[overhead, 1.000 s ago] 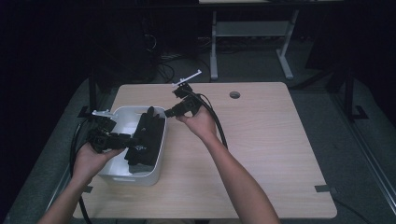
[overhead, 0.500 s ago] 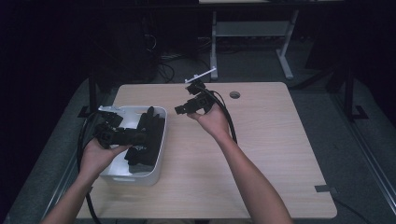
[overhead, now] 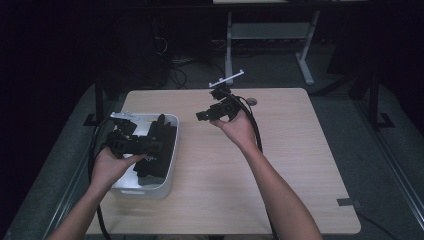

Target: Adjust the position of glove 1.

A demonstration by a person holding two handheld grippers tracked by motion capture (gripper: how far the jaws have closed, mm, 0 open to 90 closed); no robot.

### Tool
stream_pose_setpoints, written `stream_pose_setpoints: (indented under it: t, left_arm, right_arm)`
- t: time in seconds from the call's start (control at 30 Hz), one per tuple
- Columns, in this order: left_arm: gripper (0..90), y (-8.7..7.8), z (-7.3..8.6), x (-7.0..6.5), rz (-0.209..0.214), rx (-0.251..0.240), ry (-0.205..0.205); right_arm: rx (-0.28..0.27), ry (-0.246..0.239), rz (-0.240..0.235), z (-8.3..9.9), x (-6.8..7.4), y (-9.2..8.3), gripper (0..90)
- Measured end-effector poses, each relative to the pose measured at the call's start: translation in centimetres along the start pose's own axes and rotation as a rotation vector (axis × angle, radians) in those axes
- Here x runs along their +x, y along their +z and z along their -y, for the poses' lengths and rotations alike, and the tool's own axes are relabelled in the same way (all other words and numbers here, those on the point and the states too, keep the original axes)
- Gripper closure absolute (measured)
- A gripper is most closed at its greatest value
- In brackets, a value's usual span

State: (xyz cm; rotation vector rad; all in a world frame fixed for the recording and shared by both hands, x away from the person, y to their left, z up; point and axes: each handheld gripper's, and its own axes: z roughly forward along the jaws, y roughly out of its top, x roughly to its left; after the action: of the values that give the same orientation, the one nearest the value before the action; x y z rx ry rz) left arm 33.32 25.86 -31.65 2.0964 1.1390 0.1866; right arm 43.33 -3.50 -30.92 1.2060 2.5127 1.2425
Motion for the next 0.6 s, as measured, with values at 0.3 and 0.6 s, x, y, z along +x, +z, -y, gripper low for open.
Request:
stream_pose_setpoints:
  t: [0.3,0.6]
  left_arm:
    - [41.8,0.1,-0.3,-0.3,0.008,-0.002,0.005]
    - [38.0,0.2,-0.9,-1.0,0.017,-0.026,-0.004]
  right_arm:
    - [0.0,0.001,0.012,0.4,-0.6,-0.9,33.5]
    - [-0.005,0.012,0.026,1.2,-1.4,-1.9,32.1]
